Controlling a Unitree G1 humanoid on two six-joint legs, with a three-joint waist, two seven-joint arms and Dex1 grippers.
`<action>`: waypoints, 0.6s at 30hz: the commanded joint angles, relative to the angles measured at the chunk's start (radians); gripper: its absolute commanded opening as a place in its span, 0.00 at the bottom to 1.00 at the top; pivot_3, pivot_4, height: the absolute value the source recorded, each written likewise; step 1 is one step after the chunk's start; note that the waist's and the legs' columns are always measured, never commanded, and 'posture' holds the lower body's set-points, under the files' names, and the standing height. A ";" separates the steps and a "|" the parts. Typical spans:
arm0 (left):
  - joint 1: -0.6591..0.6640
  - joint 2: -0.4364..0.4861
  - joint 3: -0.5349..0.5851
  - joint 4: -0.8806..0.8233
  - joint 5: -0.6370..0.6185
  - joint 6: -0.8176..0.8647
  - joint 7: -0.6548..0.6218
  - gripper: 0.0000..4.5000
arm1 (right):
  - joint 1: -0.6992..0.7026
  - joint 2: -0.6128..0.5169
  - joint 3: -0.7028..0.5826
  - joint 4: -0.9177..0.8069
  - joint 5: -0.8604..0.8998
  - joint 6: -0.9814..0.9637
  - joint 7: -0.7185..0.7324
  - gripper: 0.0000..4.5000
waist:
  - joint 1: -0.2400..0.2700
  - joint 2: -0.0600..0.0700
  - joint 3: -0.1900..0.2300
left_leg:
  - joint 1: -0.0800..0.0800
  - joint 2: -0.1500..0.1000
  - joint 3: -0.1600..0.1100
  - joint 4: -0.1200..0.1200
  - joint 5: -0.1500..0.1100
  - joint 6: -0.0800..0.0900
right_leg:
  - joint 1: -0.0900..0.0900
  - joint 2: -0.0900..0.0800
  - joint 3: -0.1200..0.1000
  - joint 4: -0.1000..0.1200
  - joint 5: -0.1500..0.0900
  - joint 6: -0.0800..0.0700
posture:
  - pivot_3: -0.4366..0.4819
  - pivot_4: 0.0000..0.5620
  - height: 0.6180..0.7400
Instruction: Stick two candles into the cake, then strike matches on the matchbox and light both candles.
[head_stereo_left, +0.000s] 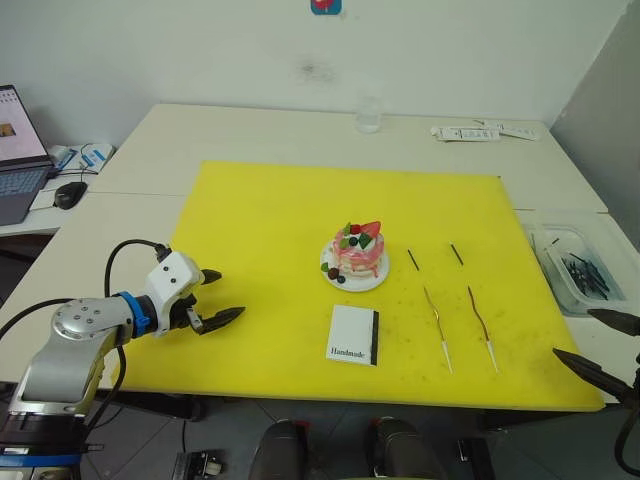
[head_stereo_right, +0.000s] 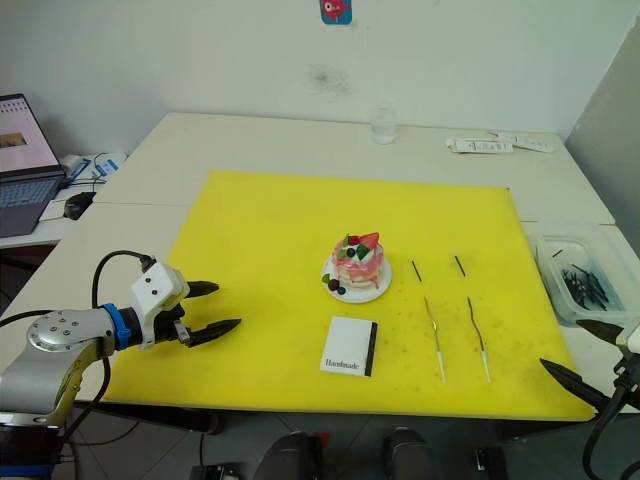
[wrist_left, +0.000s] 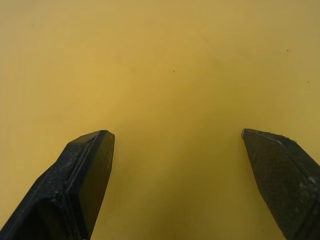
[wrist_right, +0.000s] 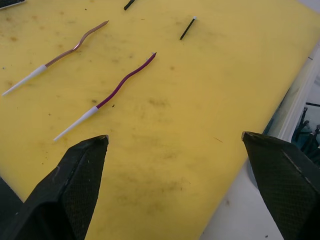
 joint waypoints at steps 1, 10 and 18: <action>-0.015 0.013 0.010 -0.005 -0.014 0.003 -0.015 1.00 | -0.004 -0.014 -0.017 -0.019 0.000 -0.004 -0.005 0.99 | 0.000 0.000 0.000 | 0.000 0.000 0.000 0.000 0.000 0.000 | 0.000 0.000 0.000 0.000 0.000 0.000 | 0.48 0.27 0.72; -0.017 0.011 0.034 -0.020 -0.068 0.034 -0.054 1.00 | 0.003 -0.010 -0.018 -0.032 0.003 0.000 -0.007 0.99 | 0.000 0.000 0.000 | 0.000 0.000 0.000 0.000 0.000 0.000 | 0.000 0.000 0.000 0.000 0.000 0.000 | 0.48 0.27 0.72; -0.027 0.006 0.058 0.004 -0.095 0.016 -0.069 1.00 | 0.002 -0.003 -0.013 -0.037 0.005 0.000 -0.014 0.99 | 0.000 0.000 0.000 | 0.000 0.000 0.000 0.000 0.000 0.000 | 0.000 0.000 0.000 0.000 0.000 0.000 | 0.48 0.27 0.72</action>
